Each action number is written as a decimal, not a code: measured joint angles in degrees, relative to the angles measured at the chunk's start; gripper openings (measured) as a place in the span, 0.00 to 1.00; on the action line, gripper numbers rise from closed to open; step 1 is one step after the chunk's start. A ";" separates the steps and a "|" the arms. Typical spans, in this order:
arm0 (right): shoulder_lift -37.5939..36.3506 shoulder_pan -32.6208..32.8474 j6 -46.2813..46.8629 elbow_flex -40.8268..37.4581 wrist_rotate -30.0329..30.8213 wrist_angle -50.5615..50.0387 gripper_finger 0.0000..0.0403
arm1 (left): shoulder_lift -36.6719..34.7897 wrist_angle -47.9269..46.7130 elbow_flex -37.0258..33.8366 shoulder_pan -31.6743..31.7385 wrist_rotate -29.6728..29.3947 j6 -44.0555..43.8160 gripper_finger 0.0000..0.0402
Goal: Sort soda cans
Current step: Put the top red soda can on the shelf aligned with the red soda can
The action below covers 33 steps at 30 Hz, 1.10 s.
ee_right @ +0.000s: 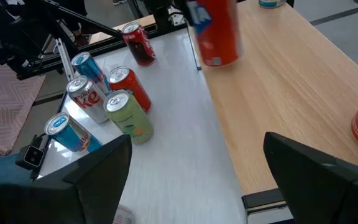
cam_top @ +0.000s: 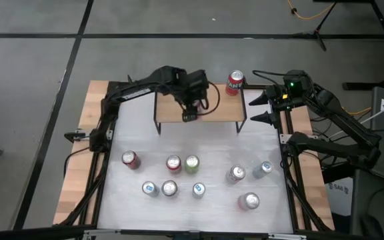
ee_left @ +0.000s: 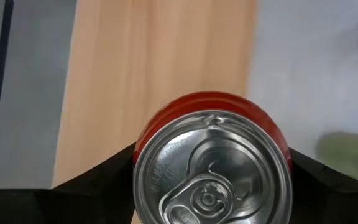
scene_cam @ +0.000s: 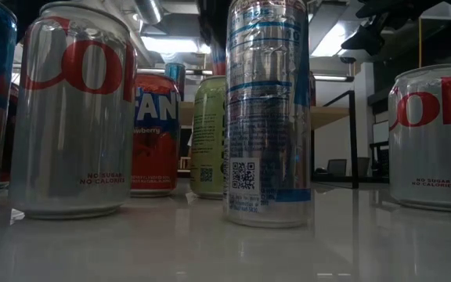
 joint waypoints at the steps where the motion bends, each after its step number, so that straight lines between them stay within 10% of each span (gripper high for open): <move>1: 0.02 0.00 0.00 0.00 0.00 0.00 0.88 | 0.39 -0.07 0.00 0.55 -0.04 0.03 0.69; 33: 0.02 -0.02 -0.02 0.00 0.00 0.00 0.88 | 0.01 2.77 0.04 2.70 -0.60 1.56 0.83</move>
